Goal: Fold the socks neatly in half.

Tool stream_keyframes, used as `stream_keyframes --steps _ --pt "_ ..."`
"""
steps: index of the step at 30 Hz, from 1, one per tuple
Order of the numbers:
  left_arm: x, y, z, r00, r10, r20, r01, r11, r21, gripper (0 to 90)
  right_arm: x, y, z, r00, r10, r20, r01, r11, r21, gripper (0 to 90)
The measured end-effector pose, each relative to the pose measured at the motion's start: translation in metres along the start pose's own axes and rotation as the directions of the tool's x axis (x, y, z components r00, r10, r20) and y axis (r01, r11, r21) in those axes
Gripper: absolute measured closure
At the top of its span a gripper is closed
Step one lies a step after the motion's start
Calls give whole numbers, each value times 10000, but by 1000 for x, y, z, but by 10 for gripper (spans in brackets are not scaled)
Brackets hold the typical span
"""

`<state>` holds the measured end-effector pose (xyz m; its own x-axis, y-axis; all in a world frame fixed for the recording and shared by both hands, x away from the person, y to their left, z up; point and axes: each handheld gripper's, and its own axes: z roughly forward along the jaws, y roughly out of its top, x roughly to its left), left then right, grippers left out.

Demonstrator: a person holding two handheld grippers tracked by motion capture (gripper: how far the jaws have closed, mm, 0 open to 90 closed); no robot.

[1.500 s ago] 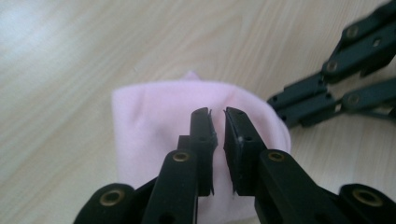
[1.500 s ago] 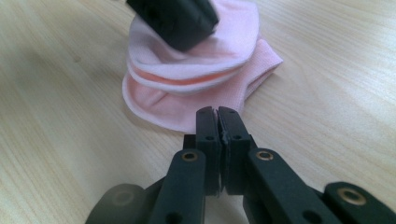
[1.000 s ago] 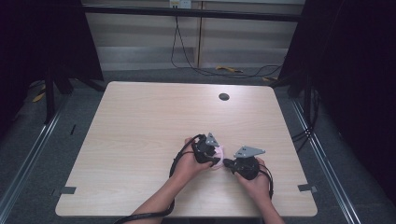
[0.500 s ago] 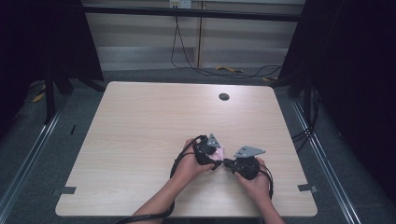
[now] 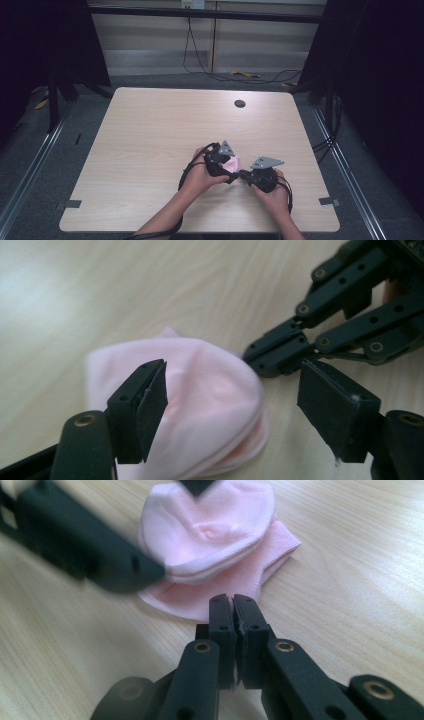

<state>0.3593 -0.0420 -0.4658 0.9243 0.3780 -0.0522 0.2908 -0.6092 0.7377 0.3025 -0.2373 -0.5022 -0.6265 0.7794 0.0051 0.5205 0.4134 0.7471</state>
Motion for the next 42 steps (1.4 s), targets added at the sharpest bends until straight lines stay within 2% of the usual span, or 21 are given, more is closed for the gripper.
stream_keyframes --steps 1,2,5,7,10,13,17,20,26,29,32,35,37,42 --pt "0 0 0 10000 0 0 0 10000 0 283 0 0 0 10000 0 0 0 10000 0 874" --pt "5 0 -6 9998 -153 -162 151 9998 -109 283 0 0 0 10000 17 14 -17 10000 -6 869" --pt "15 -3 -14 9981 -566 -242 561 9982 -222 282 -1 0 -1 9999 139 98 -138 9999 -55 845" --pt "20 -5 -18 9964 -764 -357 750 9964 -387 281 -3 0 -3 9992 384 -122 -388 9986 -373 830" --pt "31 -9 -25 9937 -937 -621 912 9950 -409 288 -2 3 -5 9994 339 -112 -343 9988 -351 830" --pt "37 -13 -26 9907 -1084 -826 1054 9936 -397 303 1 4 -4 9995 230 -226 -235 9995 -229 820" --pt "42 -18 -22 9897 -1121 -890 1109 9937 -182 318 2 3 2 10000 -58 -38 58 10000 61 803" --pt "43 -22 -15 9896 -1084 -948 1090 9940 10 333 -1 4 3 9999 -89 103 88 9999 117 794" --pt "43 -33 -7 9906 -1039 -891 1078 9934 398 352 -11 5 4 9993 -112 344 110 9999 67 777" --pt "40 -36 -7 9907 -1086 -815 1121 9929 399 352 -13 6 5 9993 -65 357 62 9999 88 768" --pt "35 -39 -10 9901 -1286 -567 1305 9909 326 352 -16 8 8 9992 -77 383 75 10000 50 765" --pt "31 -41 -14 9914 -1224 -464 1243 9914 411 343 -17 11 12 9990 -139 424 138 9999 36 757" --pt "27 -44 -15 9885 -1466 -377 1477 9887 273 342 -17 13 15 9989 -149 444 148 9999 25 754" --pt "23 -48 -18 9904 -1354 -266 1363 9901 341 333 -20 17 20 9990 -83 434 83 10000 -5 734"
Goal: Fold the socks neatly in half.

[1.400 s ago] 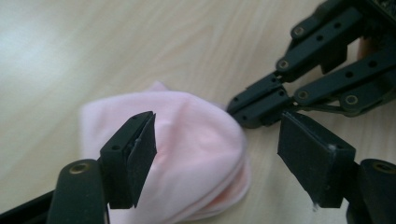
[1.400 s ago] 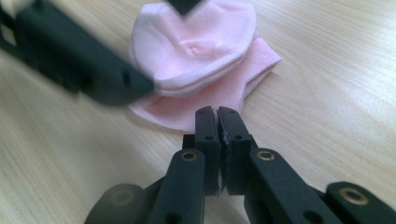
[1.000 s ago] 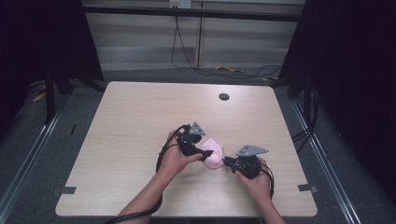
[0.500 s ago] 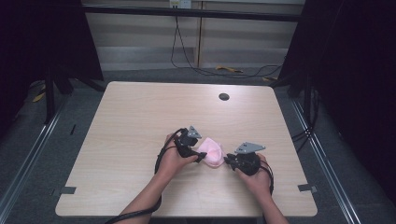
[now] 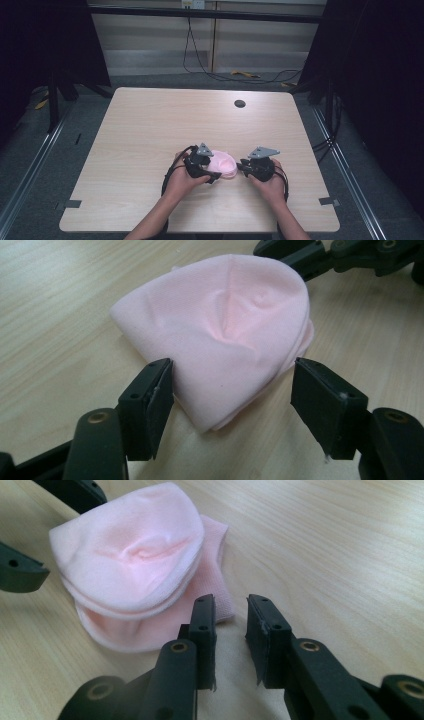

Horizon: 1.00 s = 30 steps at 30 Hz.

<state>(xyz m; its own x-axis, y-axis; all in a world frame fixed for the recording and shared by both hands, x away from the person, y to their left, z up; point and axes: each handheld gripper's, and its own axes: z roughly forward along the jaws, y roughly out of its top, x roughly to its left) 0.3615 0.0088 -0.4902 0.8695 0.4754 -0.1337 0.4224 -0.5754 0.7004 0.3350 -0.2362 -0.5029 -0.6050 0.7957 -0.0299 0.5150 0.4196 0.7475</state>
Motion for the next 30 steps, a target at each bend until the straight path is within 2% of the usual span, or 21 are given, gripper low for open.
stream_keyframes --steps 3,6,14,15,19,21,30 --pt "-2 -1 0 9997 -208 95 210 9996 -178 331 -1 0 0 9999 135 16 -135 9999 12 705" --pt "-2 -1 -2 9998 -47 199 49 9999 -96 331 -2 0 -1 9999 156 18 -156 9999 -15 699" --pt "-2 -3 -4 9994 -203 274 210 9995 -249 329 -4 -3 -5 9989 456 61 -455 9989 -114 620" --pt "-1 -2 -6 9998 -99 195 103 9997 -202 317 -5 -4 -8 9988 493 36 -493 9987 -115 586" --pt "1 -2 -8 9997 -182 155 189 9988 -445 295 -7 -6 -11 9978 658 20 -658 9978 -129 552" --pt "3 -2 -10 9998 -175 99 179 9991 -393 281 -9 -7 -15 9959 909 2 -909 9958 -147 516" --pt "12 -4 -18 9999 -63 -130 57 9987 -511 260 -11 -13 -20 9951 974 -192 -979 9948 -282 450"
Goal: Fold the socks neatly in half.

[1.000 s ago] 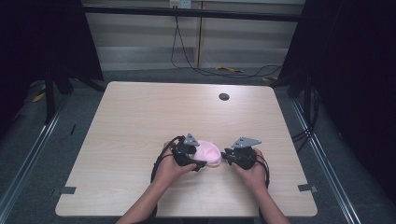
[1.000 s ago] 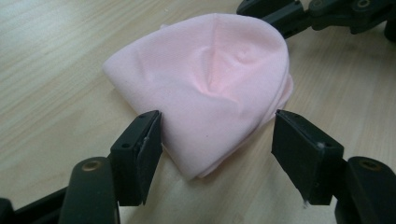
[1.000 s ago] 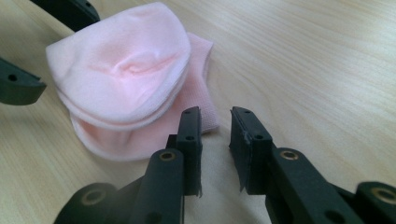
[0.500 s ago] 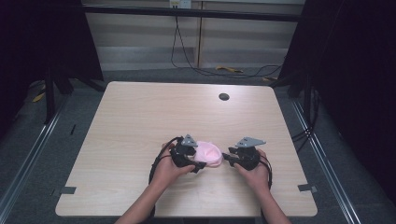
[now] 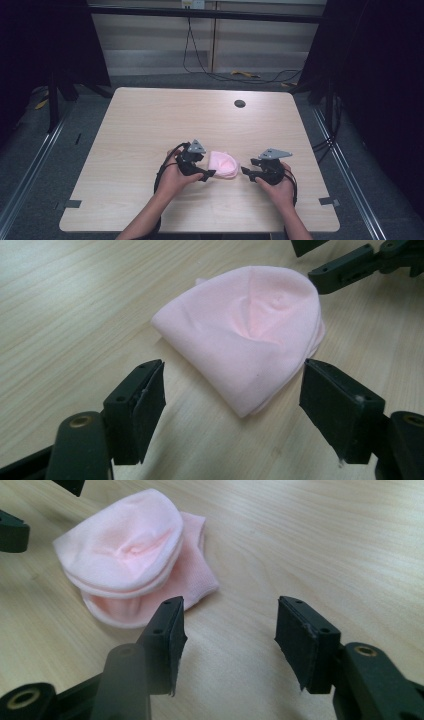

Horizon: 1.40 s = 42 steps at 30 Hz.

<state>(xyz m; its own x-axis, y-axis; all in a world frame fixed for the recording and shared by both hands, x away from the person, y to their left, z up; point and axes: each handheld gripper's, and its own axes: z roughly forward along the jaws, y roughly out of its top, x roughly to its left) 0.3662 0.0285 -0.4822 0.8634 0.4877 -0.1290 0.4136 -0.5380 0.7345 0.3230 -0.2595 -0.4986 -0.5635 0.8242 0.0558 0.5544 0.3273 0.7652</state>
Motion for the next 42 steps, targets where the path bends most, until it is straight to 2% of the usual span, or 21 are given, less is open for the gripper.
stream_keyframes --steps 8,14,31,35,42 --pt "7 -3 -12 9999 66 -109 -67 9999 -75 239 1 1 -6 9998 64 -192 -63 10000 31 370" --pt "13 -8 -19 9998 -65 -214 62 9999 -127 235 1 1 -9 9995 98 -307 -99 10000 -11 330" --pt "24 -22 -30 9988 -271 -401 261 9994 -231 225 2 -2 -12 9991 115 -414 -109 9998 139 286" --pt "27 -27 -33 9988 -183 -453 175 9997 -165 222 2 -4 -13 9993 136 -349 -129 9997 213 256" --pt "31 -35 -40 9982 -326 -502 315 9992 -228 220 -1 -7 -15 9993 217 -305 -209 9995 255 238"
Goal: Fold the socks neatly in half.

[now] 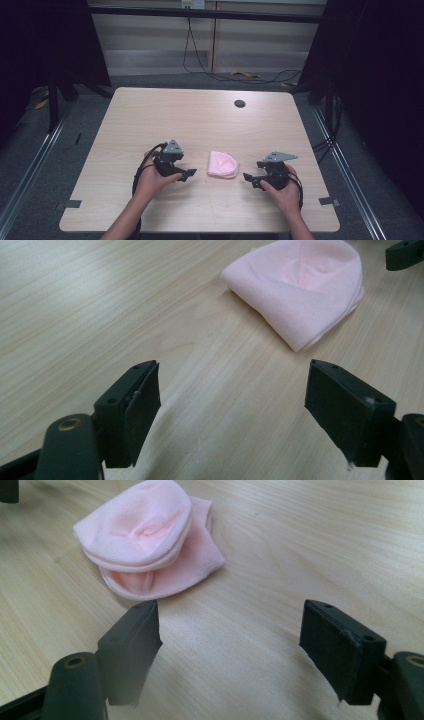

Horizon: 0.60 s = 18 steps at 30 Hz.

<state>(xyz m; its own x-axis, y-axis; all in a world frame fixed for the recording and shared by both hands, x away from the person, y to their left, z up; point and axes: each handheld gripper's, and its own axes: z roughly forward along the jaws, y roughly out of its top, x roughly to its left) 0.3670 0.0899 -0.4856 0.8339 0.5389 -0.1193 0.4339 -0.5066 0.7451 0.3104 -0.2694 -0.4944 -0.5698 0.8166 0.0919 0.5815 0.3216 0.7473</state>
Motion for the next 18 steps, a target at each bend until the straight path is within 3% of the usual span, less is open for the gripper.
stream_keyframes --steps 18 --pt "12 -14 -19 9998 -29 -192 25 9998 -200 171 -6 -5 -6 10000 98 -19 -97 9998 165 185"
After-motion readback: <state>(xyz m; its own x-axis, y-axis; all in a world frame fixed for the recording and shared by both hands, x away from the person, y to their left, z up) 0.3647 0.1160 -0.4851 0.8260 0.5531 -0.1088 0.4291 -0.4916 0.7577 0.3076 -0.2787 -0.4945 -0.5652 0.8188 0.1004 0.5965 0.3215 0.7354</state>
